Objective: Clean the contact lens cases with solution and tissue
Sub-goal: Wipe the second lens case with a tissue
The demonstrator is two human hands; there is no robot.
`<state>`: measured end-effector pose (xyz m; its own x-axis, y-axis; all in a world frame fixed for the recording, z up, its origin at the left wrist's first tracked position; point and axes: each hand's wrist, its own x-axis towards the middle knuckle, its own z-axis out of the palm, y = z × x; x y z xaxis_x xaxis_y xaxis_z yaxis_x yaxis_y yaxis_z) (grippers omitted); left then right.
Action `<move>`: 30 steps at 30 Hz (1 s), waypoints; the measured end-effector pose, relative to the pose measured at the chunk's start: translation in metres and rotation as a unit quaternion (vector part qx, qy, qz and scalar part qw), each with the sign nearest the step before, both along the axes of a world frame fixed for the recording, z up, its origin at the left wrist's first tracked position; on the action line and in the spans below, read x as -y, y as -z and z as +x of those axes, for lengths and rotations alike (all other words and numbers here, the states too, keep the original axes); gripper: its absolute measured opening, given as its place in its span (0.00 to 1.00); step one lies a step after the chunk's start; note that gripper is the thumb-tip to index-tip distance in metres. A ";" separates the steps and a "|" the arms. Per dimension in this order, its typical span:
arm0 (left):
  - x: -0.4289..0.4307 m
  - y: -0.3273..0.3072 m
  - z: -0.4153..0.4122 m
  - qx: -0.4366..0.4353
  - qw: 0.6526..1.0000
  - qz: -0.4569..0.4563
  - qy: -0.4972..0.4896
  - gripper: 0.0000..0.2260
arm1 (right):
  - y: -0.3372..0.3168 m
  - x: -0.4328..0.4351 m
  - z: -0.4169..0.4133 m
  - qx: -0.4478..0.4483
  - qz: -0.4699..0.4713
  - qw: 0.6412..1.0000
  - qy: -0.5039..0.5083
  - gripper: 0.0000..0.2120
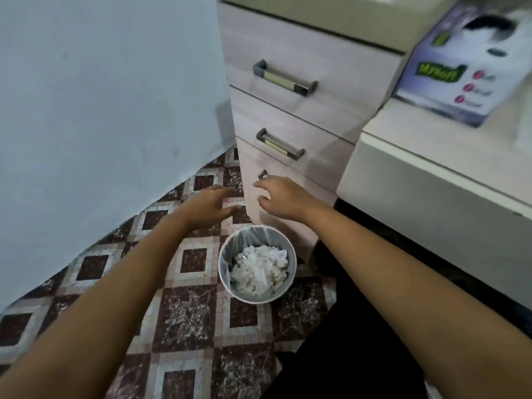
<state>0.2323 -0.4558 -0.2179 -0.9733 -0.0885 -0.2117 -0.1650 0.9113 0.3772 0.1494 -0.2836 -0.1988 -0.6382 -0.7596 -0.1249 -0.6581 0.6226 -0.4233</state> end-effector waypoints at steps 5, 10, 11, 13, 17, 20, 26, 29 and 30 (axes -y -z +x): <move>-0.011 -0.047 -0.004 -0.065 0.998 -0.019 0.020 0.25 | -0.053 -0.014 -0.005 -0.081 -0.029 0.996 0.007 0.21; -0.034 -0.108 -0.013 -0.136 0.989 -0.047 0.047 0.27 | -0.115 -0.041 -0.002 -0.147 -0.069 0.987 0.015 0.21; -0.041 -0.123 -0.015 -0.158 0.984 -0.051 0.058 0.27 | -0.129 -0.050 -0.001 -0.159 -0.074 0.984 0.022 0.21; -0.059 -0.149 -0.019 -0.201 0.975 -0.056 0.081 0.27 | -0.153 -0.069 0.000 -0.192 -0.094 0.976 0.034 0.20; -0.101 -0.190 -0.030 -0.260 0.956 -0.051 0.122 0.30 | -0.192 -0.119 0.001 -0.248 -0.104 0.961 0.071 0.20; -0.140 -0.209 -0.042 -0.282 0.946 -0.032 0.157 0.28 | -0.210 -0.164 0.002 -0.264 -0.108 0.951 0.114 0.19; -0.230 -0.222 -0.070 -0.287 0.927 -0.019 0.242 0.26 | -0.222 -0.263 0.009 -0.285 -0.084 0.931 0.211 0.19; -0.278 -0.220 -0.085 -0.277 0.921 -0.018 0.273 0.28 | -0.218 -0.310 0.014 -0.283 -0.066 0.921 0.258 0.19; -0.291 -0.218 -0.089 -0.276 0.918 -0.013 0.285 0.28 | -0.215 -0.323 0.015 -0.276 -0.057 0.920 0.273 0.20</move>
<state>0.1428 -0.1647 0.0004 -0.8220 0.4696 0.3220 0.5503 0.8007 0.2369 0.1646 0.0391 0.0159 -0.8710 -0.2942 0.3934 -0.3943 0.8964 -0.2027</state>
